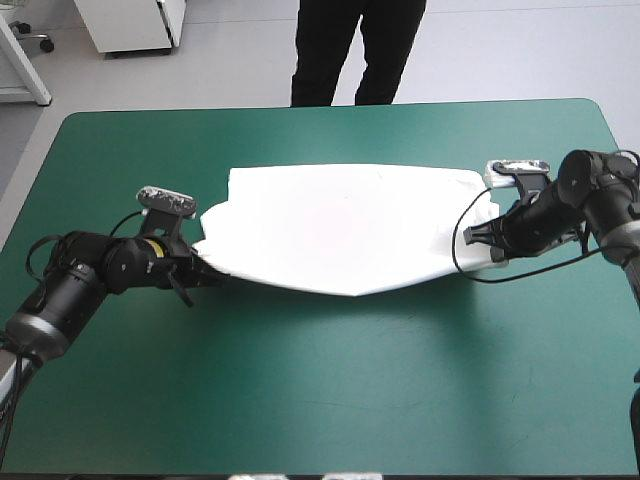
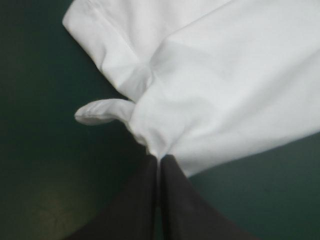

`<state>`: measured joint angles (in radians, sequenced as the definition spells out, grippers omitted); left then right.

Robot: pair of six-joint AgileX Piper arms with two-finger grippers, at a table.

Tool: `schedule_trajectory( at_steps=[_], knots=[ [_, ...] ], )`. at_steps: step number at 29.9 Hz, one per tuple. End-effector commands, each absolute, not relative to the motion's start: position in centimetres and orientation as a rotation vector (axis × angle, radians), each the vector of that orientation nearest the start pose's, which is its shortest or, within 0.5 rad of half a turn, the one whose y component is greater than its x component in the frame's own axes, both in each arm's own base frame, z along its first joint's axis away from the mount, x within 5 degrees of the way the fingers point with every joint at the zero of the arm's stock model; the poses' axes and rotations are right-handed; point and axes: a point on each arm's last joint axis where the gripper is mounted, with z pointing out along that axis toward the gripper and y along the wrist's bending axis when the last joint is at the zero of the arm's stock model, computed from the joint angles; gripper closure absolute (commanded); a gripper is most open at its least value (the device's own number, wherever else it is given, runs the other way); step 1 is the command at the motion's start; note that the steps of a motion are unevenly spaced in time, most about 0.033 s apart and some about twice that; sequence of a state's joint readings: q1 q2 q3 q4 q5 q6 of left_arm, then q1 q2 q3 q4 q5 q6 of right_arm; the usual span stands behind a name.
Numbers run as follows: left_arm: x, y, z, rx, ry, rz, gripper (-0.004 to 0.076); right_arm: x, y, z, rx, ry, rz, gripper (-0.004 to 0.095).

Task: Fold the cloth

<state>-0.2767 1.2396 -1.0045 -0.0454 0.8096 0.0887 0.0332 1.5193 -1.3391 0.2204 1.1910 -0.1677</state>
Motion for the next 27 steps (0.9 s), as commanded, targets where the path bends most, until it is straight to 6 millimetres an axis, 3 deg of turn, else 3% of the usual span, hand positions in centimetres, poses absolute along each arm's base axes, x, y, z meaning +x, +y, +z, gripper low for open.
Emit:
schedule_trajectory(
  at_steps=[1,11,21,24,27],
  knots=[
    [22.1,-6.7,31.6,0.416,2.447,-0.157,0.0733,27.5,3.1,32.5,-0.226,2.791,0.291,0.0925],
    [18.8,-6.2,29.0,0.407,2.551,-0.207,0.0733,23.3,3.5,28.6,-0.266,2.932,0.285,0.0925],
    [17.6,-6.6,27.8,0.442,2.608,-0.238,0.0733,22.2,2.9,27.3,-0.287,2.977,0.202,0.0924],
    [17.5,-6.6,27.7,0.445,2.620,-0.238,0.0732,22.2,2.9,27.3,-0.288,2.980,0.200,0.0866],
    [17.2,-6.3,27.5,0.479,2.655,-0.190,0.0712,21.9,3.3,27.4,-0.279,3.005,0.273,0.0690]
  ],
)
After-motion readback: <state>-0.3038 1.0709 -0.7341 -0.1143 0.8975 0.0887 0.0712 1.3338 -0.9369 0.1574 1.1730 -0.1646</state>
